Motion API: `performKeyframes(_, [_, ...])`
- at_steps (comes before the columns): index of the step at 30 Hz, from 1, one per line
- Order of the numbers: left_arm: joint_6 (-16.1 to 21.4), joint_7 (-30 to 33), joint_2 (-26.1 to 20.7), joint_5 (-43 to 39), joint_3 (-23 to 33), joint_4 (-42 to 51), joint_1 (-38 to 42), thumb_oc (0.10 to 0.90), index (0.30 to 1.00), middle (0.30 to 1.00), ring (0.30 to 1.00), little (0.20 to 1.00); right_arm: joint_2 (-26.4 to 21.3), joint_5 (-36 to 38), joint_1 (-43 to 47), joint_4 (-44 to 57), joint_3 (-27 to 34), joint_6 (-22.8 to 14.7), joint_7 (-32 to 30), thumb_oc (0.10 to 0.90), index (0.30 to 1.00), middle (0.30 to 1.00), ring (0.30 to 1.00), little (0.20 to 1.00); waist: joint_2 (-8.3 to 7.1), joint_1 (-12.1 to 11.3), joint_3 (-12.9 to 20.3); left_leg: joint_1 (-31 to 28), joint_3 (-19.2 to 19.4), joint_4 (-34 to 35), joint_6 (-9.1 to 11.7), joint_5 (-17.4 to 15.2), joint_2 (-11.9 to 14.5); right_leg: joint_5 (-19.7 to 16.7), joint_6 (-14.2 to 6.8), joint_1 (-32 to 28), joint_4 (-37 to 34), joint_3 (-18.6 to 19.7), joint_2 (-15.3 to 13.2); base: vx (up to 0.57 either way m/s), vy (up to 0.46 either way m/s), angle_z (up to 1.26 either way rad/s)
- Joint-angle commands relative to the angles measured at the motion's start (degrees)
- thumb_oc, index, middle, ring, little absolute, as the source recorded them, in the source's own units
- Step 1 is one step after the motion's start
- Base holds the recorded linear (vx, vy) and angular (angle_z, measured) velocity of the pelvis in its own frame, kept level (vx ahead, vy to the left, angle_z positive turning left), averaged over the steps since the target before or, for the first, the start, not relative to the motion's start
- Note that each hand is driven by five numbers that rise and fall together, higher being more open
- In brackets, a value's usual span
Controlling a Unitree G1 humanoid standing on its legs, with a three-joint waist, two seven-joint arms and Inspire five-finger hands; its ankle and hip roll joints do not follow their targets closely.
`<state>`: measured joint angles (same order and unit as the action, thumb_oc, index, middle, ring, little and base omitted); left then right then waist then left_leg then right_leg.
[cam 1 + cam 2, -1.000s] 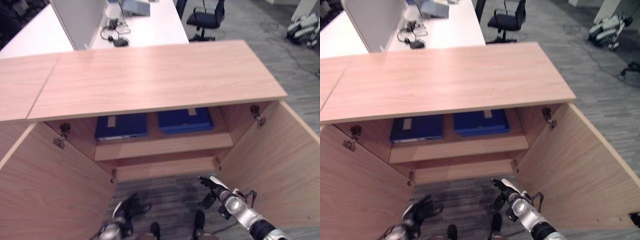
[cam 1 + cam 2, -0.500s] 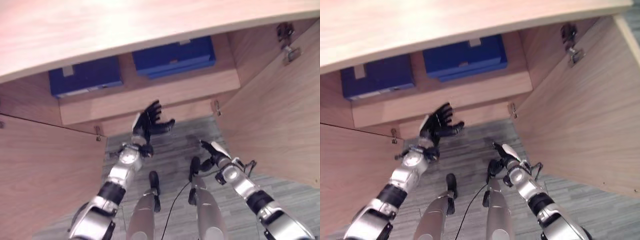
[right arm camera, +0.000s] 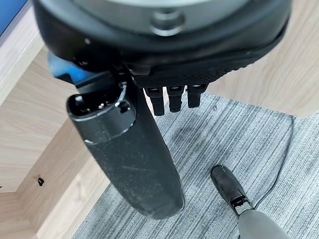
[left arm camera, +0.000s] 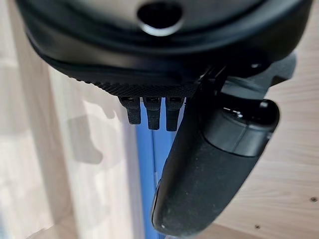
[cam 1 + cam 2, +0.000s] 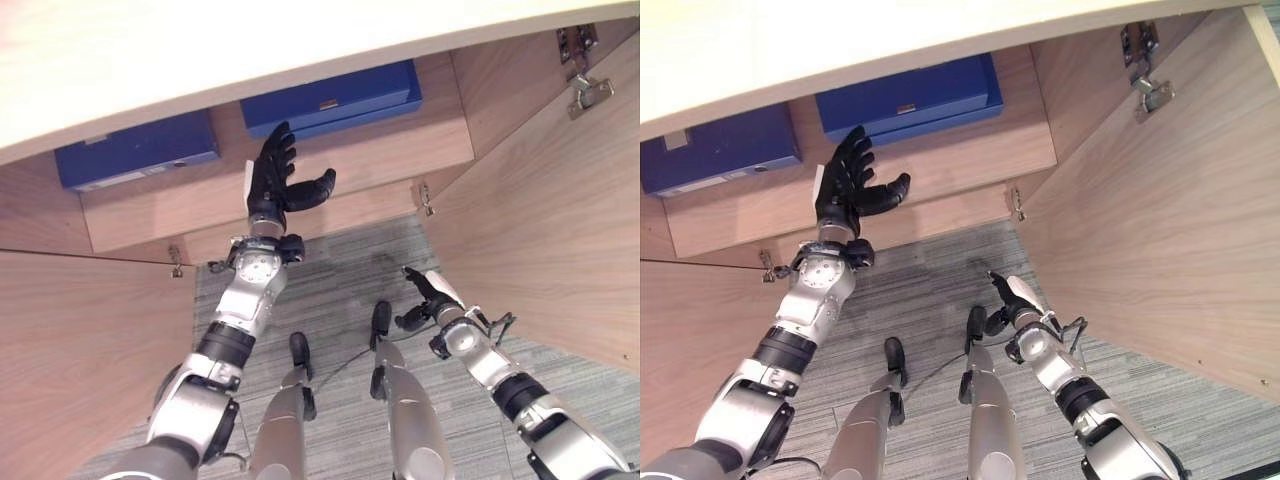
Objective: Put the empty folder in the office cabinet
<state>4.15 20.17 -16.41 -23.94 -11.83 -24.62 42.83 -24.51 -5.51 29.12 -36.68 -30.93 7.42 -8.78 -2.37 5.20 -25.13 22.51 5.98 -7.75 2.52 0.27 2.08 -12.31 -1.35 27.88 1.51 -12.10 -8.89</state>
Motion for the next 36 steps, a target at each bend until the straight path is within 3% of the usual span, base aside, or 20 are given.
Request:
performKeyframes(1, [6.5, 1.3, 0.4, -0.3, 1.6, 3.3, 5.8, 0.8, 0.9, 0.9, 0.9, 0.9, -0.9, 0.9, 0.4, 1.3, -0.6, -1.9, -1.9, 0.8, 0.9, 0.9, 0.9, 0.9, 0.04, -0.9, 3.5, 1.8, -2.1, -4.4, 0.6, -7.2, 0.4, 8.2, -5.0, 1.1, 5.3, 0.6, -0.8, 0.0, 0.0, 0.0])
performKeyframes(19, [7.4, 1.8, 0.2, -10.2, 2.9, 1.9, 5.6, 0.8, 0.9, 0.9, 0.9, 0.9, -2.0, 0.0, 0.8, 1.8, 0.0, -0.7, -2.1, 0.8, 0.9, 0.9, 0.9, 0.9, 0.6, -1.0, 0.7, 3.6, -2.1, -5.9, 0.3, -7.0, 0.2, 7.7, -4.8, 2.0, 5.4, 0.9, -0.7, 0.0, 0.0, 0.0])
performKeyframes(26, [9.5, 8.0, 0.1, -3.3, 8.5, 8.6, 3.7, 0.8, 0.9, 0.9, 0.9, 0.9, -0.8, -0.2, 0.0, 0.4, -0.6, -1.6, -2.5, 0.8, 0.9, 0.9, 0.9, 0.9, -0.07, -1.2, 0.6, 3.8, -1.9, -6.1, 0.5, -7.5, 0.3, 7.8, -4.7, 2.3, 5.6, 1.2, -0.5, 0.0, 0.0, 0.0])
performKeyframes(36, [10.3, 9.5, 1.2, 2.2, 10.1, 15.4, 0.2, 0.8, 0.9, 0.9, 0.9, 0.9, 0.6, -0.1, 0.1, -2.1, -1.2, -2.3, -3.0, 0.8, 0.9, 0.9, 0.9, 0.9, -0.53, -1.6, 0.4, 4.2, -1.9, -6.4, 0.5, -7.8, 0.4, 7.7, -4.6, 2.4, 5.5, 1.3, -0.5, 0.0, 0.0, 0.0])
